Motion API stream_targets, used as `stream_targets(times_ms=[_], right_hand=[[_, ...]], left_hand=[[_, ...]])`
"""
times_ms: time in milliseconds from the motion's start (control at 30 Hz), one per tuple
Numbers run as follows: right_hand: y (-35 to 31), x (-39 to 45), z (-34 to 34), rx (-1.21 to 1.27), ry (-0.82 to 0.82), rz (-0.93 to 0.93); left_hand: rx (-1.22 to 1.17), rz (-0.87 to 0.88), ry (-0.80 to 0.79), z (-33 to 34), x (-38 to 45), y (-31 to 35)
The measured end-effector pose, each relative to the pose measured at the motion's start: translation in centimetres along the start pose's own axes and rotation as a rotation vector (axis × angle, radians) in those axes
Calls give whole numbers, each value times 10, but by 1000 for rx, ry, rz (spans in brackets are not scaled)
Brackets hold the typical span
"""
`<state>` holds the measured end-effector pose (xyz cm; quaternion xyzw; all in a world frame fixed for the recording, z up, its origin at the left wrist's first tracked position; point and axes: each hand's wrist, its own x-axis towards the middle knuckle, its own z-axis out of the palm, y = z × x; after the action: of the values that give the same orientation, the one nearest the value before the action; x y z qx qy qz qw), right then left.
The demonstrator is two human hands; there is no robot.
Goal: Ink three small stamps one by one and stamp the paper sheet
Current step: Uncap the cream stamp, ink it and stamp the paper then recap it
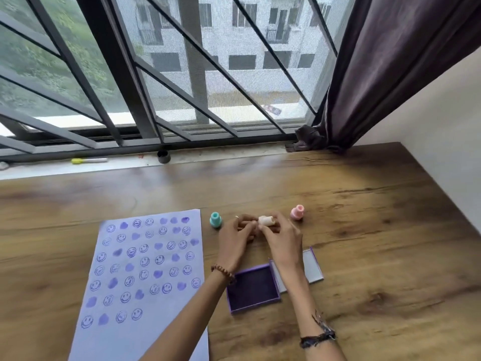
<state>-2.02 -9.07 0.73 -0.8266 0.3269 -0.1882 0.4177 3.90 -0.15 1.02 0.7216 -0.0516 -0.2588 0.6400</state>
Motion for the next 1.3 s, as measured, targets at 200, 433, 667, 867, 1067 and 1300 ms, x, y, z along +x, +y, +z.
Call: stream_targets(times_ms=[200, 433, 667, 867, 1067, 1300], right_hand=[[-8, -50, -8, 362, -118, 23], [-21, -89, -2, 513, -148, 124], [-32, -103, -6, 985, -119, 512], [-27, -114, -16, 1178, -191, 579], [-22, -118, -13, 637, -175, 340], [-24, -139, -4, -165, -104, -89]], left_hand=[[-372, -85, -122, -22, -35, -3], [-303, -51, -178, -48, -68, -1], [138, 104, -5, -64, -76, -4], [749, 330, 1, -81, -68, -20], [623, 373, -130, -86, -68, -35], [923, 526, -282, -101, -78, -52]])
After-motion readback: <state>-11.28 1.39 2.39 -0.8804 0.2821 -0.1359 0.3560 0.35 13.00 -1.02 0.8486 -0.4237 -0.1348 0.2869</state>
